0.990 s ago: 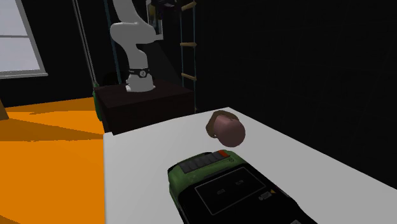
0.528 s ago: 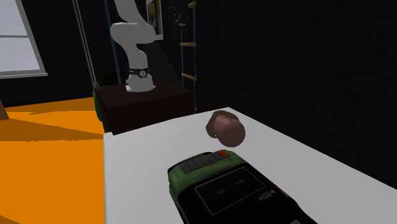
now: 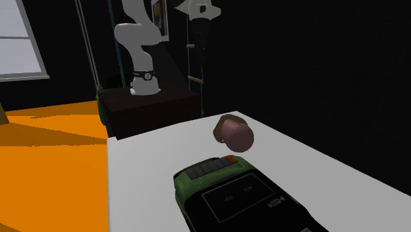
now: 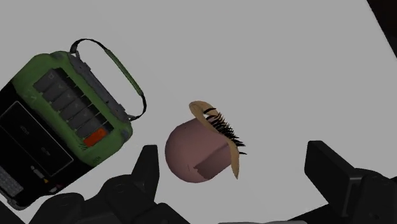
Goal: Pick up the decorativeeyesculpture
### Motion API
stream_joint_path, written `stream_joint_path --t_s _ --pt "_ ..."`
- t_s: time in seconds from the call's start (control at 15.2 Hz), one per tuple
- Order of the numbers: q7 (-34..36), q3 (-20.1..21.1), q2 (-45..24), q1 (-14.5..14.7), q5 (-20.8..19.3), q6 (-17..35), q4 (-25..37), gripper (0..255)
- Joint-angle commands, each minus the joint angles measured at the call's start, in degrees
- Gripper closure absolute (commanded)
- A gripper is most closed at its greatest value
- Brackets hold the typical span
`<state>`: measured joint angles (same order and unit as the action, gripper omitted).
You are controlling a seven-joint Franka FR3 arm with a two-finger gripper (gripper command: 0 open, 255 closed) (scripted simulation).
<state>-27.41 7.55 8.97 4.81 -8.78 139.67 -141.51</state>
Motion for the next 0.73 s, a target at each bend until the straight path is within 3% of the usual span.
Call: stream_joint_path --t_s 0.0,0.33,0.66 --pt "-0.6 0.6 -4.4 0.11 -2.56 3.67 1.05 0" --pt "0.03 1.3 -15.49 0.9 -11.21 10.87 5.13 0" --pt "1.99 -0.3 -26.58 3.71 -21.37 16.12 10.94 0"
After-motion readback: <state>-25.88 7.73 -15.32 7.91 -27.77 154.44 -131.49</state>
